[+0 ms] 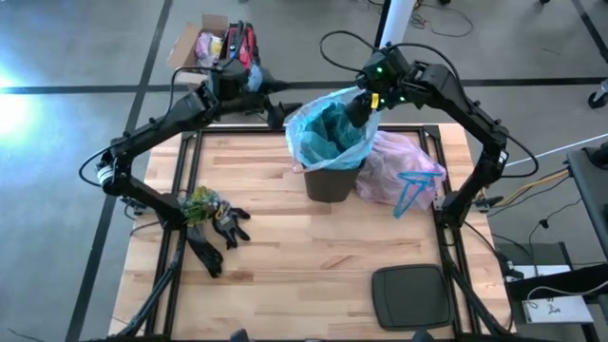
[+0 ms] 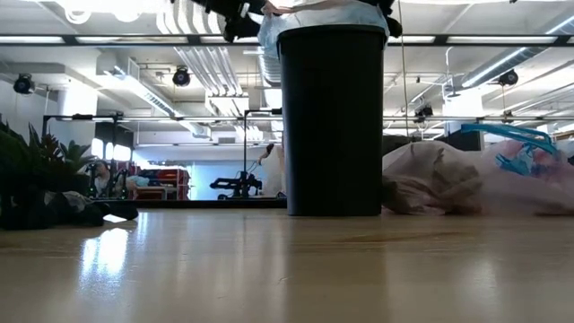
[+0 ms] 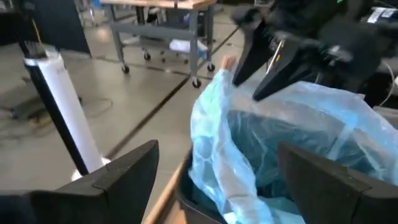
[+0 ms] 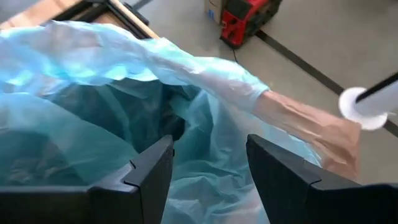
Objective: Place trash/remove bag and relplace
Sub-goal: Insert the new blue trash bag into the trash bin
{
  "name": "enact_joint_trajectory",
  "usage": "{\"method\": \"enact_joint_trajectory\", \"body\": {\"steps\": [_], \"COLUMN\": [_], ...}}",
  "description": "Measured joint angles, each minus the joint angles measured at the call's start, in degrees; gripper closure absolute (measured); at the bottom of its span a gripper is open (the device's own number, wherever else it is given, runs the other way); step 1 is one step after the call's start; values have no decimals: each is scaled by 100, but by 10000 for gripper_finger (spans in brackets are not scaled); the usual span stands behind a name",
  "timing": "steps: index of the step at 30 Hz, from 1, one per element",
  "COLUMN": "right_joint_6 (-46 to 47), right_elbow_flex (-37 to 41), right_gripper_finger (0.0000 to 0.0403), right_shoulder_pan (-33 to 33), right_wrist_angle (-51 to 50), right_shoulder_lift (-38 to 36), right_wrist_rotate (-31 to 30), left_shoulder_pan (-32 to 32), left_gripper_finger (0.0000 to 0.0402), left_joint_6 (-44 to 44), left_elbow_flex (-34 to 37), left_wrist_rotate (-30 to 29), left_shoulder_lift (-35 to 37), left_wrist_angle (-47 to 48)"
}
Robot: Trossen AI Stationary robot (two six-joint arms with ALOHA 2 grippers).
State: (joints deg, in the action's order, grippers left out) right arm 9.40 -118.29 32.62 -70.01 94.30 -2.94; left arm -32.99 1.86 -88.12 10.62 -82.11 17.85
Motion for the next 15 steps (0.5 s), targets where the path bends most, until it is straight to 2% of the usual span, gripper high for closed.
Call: {"method": "enact_joint_trajectory", "body": {"steps": [7,12,15], "right_joint_6": [-110,-46,-39], "right_elbow_flex": [-119,-123,-123], "right_gripper_finger": [213,213,213], "right_shoulder_pan": [-11,-37,-55], "right_wrist_angle": [6,-8,-37], "right_shoulder_lift": [-92,-124,-123], "right_wrist_rotate": [-4,-2,-4], "left_shoulder_pan": [-16,-9,-13], "left_gripper_finger": [91,91,93], "left_joint_6": [-260,-368,-529], "left_elbow_flex": [86,90,87], "left_wrist_rotate": [-28,338,351], "left_shoulder_lift": [-341,-618,-742], "left_wrist_angle": [213,202,172]}}
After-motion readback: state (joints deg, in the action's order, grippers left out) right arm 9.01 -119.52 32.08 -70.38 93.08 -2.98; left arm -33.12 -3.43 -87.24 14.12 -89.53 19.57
